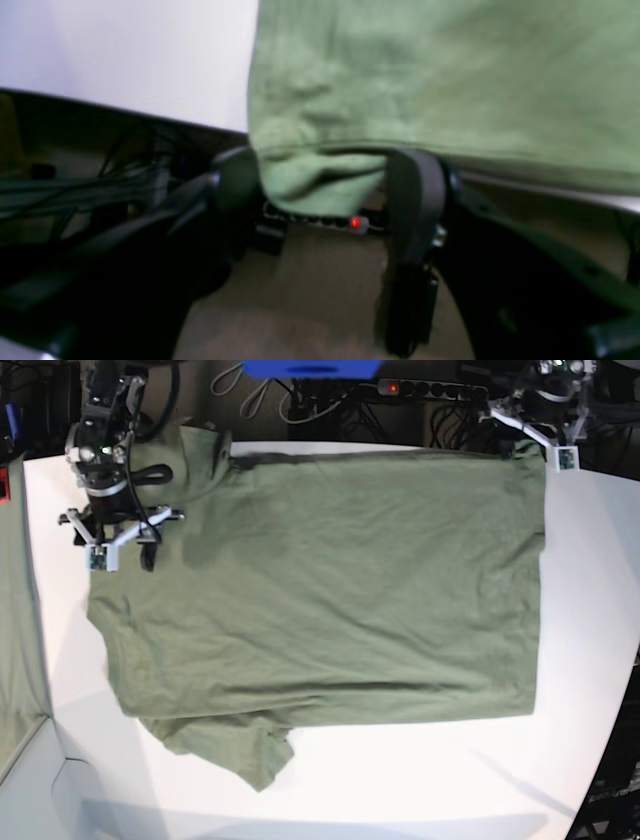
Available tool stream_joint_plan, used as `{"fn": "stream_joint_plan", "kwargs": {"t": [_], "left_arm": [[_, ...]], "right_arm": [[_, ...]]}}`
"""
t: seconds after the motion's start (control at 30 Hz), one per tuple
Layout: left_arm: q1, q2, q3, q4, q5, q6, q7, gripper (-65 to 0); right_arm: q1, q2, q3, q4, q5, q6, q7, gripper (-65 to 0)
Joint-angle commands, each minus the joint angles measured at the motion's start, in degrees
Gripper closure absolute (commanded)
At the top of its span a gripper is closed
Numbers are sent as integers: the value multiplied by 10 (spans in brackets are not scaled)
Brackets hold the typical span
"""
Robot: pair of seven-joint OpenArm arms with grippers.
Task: Layout the t-shirt on the table in an organized manner, then fold the t-shirt properly
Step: 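Grasp the collar-side edge with both grippers and pull it outward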
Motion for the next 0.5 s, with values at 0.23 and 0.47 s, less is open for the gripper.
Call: {"fn": "stream_joint_plan", "kwargs": {"t": [0.23, 0.47], "left_arm": [[-18, -9, -3, -26, -4, -7, -16, -395], [-39, -9, -3, -70, -4, -7, -16, -392]], "right_arm": [[-10, -1, 0, 16, 5, 0, 11, -360], [-21, -1, 21, 27, 5, 0, 12, -360]]}}
